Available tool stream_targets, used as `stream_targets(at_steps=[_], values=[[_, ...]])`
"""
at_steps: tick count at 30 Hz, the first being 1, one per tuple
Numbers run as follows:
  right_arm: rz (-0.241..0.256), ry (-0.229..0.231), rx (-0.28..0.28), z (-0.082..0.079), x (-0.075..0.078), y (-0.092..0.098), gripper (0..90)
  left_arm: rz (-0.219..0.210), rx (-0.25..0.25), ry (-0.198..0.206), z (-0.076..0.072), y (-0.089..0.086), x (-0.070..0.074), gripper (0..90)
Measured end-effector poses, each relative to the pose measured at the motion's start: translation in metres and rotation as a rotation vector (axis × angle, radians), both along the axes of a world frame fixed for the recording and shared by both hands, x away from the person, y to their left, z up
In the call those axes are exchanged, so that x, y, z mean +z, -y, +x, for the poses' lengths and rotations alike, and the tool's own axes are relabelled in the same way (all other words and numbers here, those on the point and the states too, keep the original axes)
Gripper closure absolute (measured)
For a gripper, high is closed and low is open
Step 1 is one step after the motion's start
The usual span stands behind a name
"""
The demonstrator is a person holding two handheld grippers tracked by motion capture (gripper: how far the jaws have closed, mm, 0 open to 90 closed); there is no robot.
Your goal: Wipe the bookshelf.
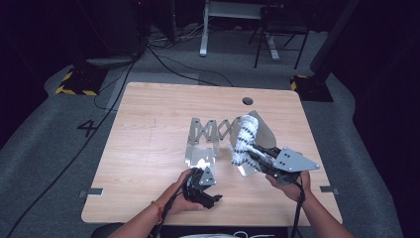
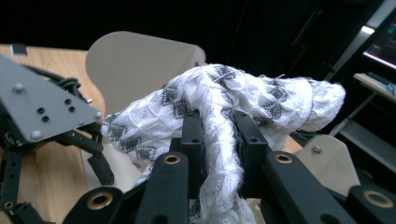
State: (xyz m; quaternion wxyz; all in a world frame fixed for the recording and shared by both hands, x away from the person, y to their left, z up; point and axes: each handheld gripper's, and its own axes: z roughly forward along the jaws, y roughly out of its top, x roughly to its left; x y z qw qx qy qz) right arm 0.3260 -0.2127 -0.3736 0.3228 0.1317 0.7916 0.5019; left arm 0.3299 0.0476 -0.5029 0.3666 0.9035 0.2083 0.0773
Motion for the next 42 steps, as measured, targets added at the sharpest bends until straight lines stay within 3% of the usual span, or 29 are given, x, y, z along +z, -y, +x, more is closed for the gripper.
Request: stream_targets(at_steps=[2, 6, 9, 14, 17, 20, 24, 28, 33, 42], values=[[-0.055, 0.025, 0.004, -0.002, -0.005, -0.011, 77.5, -0.002, -0.001, 0.000, 0.000, 0.000, 0.000, 20.1], [-0.146, 0.027, 0.015, 0.002, -0.022, -0.028, 77.5, -0.003, -0.002, 0.000, 0.000, 0.000, 0.000, 20.0], [-0.189, -0.005, -0.004, 0.011, -0.036, -0.032, 77.4, -0.004, -0.001, 0.000, 0.000, 0.000, 0.000, 20.1], [-0.191, -0.080, -0.067, 0.028, -0.052, -0.025, 77.2, -0.003, -0.003, 0.003, 0.000, 0.000, 0.000, 20.0], [-0.194, -0.051, -0.099, 0.025, -0.051, -0.023, 76.9, -0.004, -0.003, 0.003, 0.000, 0.000, 0.000, 20.0], [-0.186, 0.028, -0.124, 0.018, -0.043, -0.022, 76.9, -0.002, -0.004, 0.001, 0.000, 0.000, 0.000, 20.0], [-0.152, 0.094, -0.163, 0.015, -0.031, -0.019, 77.0, -0.002, -0.004, 0.001, 0.000, 0.000, 0.000, 19.9], [-0.167, 0.162, -0.184, 0.015, -0.021, -0.023, 77.0, -0.002, -0.004, 0.001, 0.000, 0.000, 0.000, 19.9], [-0.201, 0.180, -0.169, 0.019, -0.019, -0.030, 77.0, -0.003, -0.003, 0.002, 0.000, 0.000, 0.000, 20.0], [-0.210, 0.143, -0.163, 0.037, -0.023, -0.044, 77.0, -0.003, 0.000, 0.002, -0.001, 0.000, 0.000, 20.0]])
